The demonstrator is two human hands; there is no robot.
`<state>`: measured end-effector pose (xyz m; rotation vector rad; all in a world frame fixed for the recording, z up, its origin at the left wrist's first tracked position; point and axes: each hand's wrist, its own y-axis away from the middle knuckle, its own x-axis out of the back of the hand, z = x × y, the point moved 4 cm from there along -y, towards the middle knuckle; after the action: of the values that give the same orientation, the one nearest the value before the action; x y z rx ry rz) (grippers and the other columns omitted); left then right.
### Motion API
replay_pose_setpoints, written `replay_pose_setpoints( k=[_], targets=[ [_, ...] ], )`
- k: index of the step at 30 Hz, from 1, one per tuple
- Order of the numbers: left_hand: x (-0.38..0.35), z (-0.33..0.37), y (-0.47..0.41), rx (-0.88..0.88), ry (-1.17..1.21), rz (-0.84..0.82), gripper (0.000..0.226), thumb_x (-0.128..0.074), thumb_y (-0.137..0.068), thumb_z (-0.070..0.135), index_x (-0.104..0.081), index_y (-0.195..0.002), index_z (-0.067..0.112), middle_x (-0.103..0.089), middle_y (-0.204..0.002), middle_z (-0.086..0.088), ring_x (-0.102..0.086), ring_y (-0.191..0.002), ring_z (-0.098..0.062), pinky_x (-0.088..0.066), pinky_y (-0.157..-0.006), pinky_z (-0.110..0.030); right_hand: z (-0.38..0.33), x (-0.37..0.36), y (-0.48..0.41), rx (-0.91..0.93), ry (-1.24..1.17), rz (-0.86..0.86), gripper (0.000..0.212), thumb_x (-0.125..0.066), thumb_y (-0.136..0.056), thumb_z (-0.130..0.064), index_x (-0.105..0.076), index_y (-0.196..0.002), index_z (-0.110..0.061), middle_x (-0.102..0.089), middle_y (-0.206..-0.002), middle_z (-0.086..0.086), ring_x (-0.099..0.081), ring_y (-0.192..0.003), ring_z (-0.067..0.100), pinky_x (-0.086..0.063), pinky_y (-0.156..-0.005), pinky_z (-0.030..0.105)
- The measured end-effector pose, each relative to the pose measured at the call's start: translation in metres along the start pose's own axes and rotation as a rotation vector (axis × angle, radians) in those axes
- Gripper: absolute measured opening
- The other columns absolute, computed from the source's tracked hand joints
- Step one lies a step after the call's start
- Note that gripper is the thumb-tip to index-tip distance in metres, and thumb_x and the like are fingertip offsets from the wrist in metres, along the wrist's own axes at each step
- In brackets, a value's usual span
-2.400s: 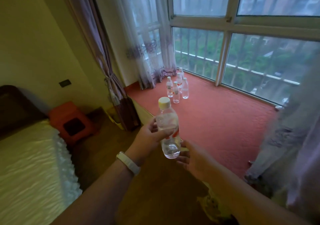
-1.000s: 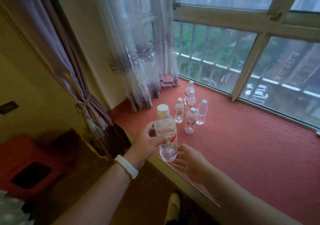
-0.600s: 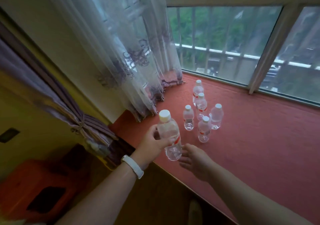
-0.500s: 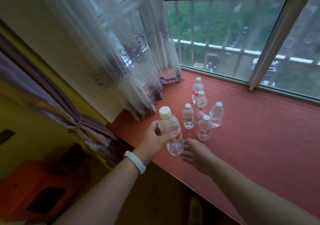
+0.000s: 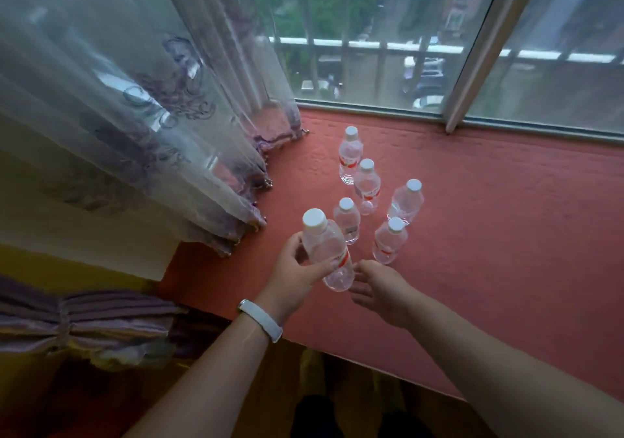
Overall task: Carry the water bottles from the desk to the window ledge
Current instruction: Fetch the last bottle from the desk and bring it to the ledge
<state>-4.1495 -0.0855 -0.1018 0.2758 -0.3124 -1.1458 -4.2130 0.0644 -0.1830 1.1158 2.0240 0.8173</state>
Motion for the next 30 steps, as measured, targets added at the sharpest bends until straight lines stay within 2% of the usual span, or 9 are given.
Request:
replay_pose_setpoints(
  k=[5,7,9,12,15,19,22,27,30],
  targets=[
    [0.015,-0.034,-0.05,-0.017,-0.073,-0.141,0.053,-0.082,-0.074,0.004,-0.058,-0.119,0.016,-0.069,-0.116,-0.005,-0.066,-0.108,-0.017,-0.054,-0.09,-0.033,0.02,-0.004,-0.05,-0.025,-0.074,0.104,0.036,-0.05,-0.092,-0.025,-0.057,-0.123,-0.009,-0.066,-0.122,0.009,-0.064,-0.11,0.022,-0.047,-0.097,0.04],
    [0.017,-0.047,-0.066,-0.029,-0.094,-0.186,0.057,-0.084,-0.07,0.011,-0.057,-0.119,0.021,-0.069,-0.116,-0.002,-0.066,-0.108,-0.017,-0.055,-0.09,-0.032,0.027,-0.006,-0.066,-0.022,-0.104,0.116,0.035,-0.052,-0.09,-0.025,-0.059,-0.121,-0.01,-0.07,-0.118,0.006,-0.065,-0.11,0.021,-0.048,-0.096,0.037],
    [0.016,-0.059,-0.077,-0.051,-0.118,-0.215,0.056,-0.085,-0.064,0.021,-0.058,-0.113,0.029,-0.069,-0.112,0.005,-0.066,-0.104,-0.011,-0.054,-0.085,-0.025,0.036,-0.004,-0.083,-0.007,-0.151,0.143,0.028,-0.054,-0.089,-0.024,-0.063,-0.113,-0.014,-0.073,-0.11,0.002,-0.066,-0.108,0.019,-0.047,-0.096,0.036],
    [0.014,-0.079,-0.091,-0.069,-0.155,-0.244,0.056,-0.086,-0.059,0.037,-0.059,-0.108,0.037,-0.069,-0.109,0.013,-0.065,-0.104,-0.006,-0.054,-0.082,-0.021,0.052,0.001,-0.108,0.016,-0.246,0.202,0.021,-0.052,-0.089,-0.017,-0.063,-0.108,-0.017,-0.068,-0.12,0.012,-0.062,-0.115,0.025,-0.045,-0.1,0.038],
    [0.013,-0.1,-0.105,-0.068,-0.163,-0.243,0.052,-0.087,-0.064,0.032,-0.059,-0.108,0.036,-0.069,-0.108,0.016,-0.065,-0.103,-0.004,-0.054,-0.083,-0.023,0.063,0.002,-0.127,0.013,-0.276,0.217,0.027,-0.05,-0.089,-0.014,-0.062,-0.113,-0.015,-0.069,-0.119,0.013,-0.062,-0.115,0.027,-0.041,-0.105,0.042],
    [0.013,-0.123,-0.12,-0.104,-0.203,-0.232,0.051,-0.086,-0.068,0.029,-0.059,-0.11,0.038,-0.068,-0.111,0.015,-0.065,-0.103,-0.004,-0.055,-0.087,-0.028,0.072,0.006,-0.145,0.027,-0.312,0.237,0.02,-0.049,-0.091,-0.014,-0.063,-0.107,-0.014,-0.068,-0.116,0.013,-0.063,-0.108,0.024,-0.045,-0.095,0.037],
    [0.011,-0.139,-0.125,-0.097,-0.221,-0.266,0.052,-0.086,-0.07,0.026,-0.058,-0.111,0.039,-0.067,-0.114,0.012,-0.064,-0.105,-0.003,-0.055,-0.084,-0.024,0.079,0.009,-0.151,0.019,-0.325,0.262,0.034,-0.051,-0.092,-0.016,-0.059,-0.123,-0.004,-0.066,-0.124,0.015,-0.062,-0.115,0.029,-0.045,-0.094,0.037],
    [0.008,-0.158,-0.13,-0.071,-0.218,-0.29,0.055,-0.085,-0.069,0.016,-0.058,-0.11,0.041,-0.066,-0.115,0.008,-0.065,-0.103,0.0,-0.051,-0.082,-0.016,0.089,0.013,-0.152,0.011,-0.355,0.309,0.033,-0.053,-0.091,-0.016,-0.06,-0.122,-0.004,-0.065,-0.123,0.017,-0.066,-0.107,0.029,-0.046,-0.085,0.035],
    [0.006,-0.162,-0.13,-0.089,-0.247,-0.319,0.056,-0.083,-0.068,0.021,-0.057,-0.117,0.031,-0.064,-0.12,0.004,-0.063,-0.108,-0.004,-0.052,-0.09,-0.025,0.09,0.014,-0.15,0.008,-0.344,0.314,0.032,-0.053,-0.091,-0.016,-0.06,-0.12,-0.005,-0.066,-0.121,0.018,-0.066,-0.102,0.026,-0.044,-0.081,0.034]
  ],
)
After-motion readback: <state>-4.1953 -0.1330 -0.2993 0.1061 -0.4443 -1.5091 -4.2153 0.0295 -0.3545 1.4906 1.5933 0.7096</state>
